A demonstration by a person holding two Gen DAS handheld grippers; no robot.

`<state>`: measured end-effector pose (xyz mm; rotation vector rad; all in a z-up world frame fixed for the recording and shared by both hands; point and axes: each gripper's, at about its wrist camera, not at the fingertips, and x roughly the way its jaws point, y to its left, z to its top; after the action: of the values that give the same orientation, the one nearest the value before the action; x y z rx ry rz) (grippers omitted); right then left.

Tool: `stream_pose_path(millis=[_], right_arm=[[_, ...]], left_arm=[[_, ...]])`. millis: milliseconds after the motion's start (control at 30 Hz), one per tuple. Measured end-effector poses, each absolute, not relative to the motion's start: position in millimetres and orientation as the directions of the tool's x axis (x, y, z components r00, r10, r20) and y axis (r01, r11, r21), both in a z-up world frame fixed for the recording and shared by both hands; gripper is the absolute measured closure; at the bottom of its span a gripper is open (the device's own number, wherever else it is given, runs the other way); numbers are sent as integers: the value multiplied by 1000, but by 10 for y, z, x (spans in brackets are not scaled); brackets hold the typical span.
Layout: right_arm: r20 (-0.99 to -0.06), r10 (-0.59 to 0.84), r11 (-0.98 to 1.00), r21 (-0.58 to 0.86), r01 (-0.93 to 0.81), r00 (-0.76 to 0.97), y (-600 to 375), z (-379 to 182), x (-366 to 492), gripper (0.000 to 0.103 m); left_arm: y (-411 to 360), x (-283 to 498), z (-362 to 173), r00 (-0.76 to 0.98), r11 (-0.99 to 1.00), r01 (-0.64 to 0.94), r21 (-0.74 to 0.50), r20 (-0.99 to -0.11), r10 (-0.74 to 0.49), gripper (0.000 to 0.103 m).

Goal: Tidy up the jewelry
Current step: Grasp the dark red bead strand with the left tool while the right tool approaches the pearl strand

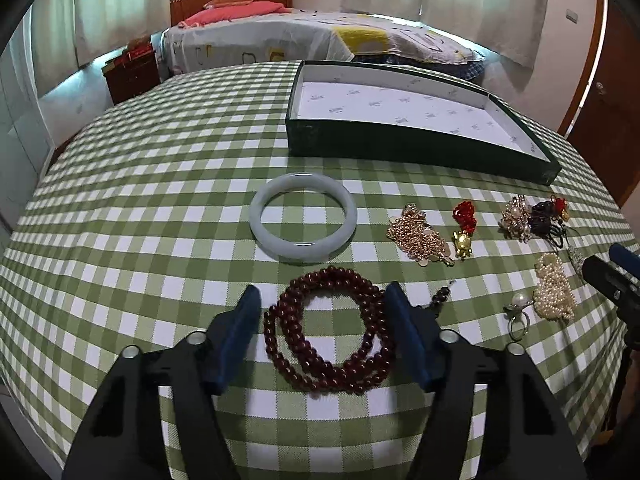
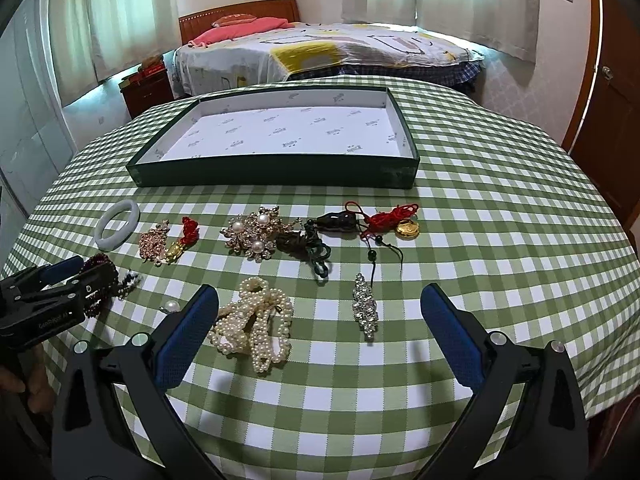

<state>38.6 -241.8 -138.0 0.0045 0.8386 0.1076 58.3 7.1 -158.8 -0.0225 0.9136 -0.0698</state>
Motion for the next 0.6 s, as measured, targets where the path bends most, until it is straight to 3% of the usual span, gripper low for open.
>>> stream_pose_path(millis=[200,333,600], right_arm=[[-741,96,995,43,-95,665,-2408,-1373,381,5],[-746,100,994,52,-93,658,-2413,-1394,395,5],[-746,107,994,58,-95,657,-2413,-1402,403,5]], left_arm=[[53,570,-1538,614,998,44,-42,-787,-60,46],[79,537,-1460,646,998,26,-50,-762,-55,26],[95,548,-1563,591,995,29,-91,-801,-90,25]])
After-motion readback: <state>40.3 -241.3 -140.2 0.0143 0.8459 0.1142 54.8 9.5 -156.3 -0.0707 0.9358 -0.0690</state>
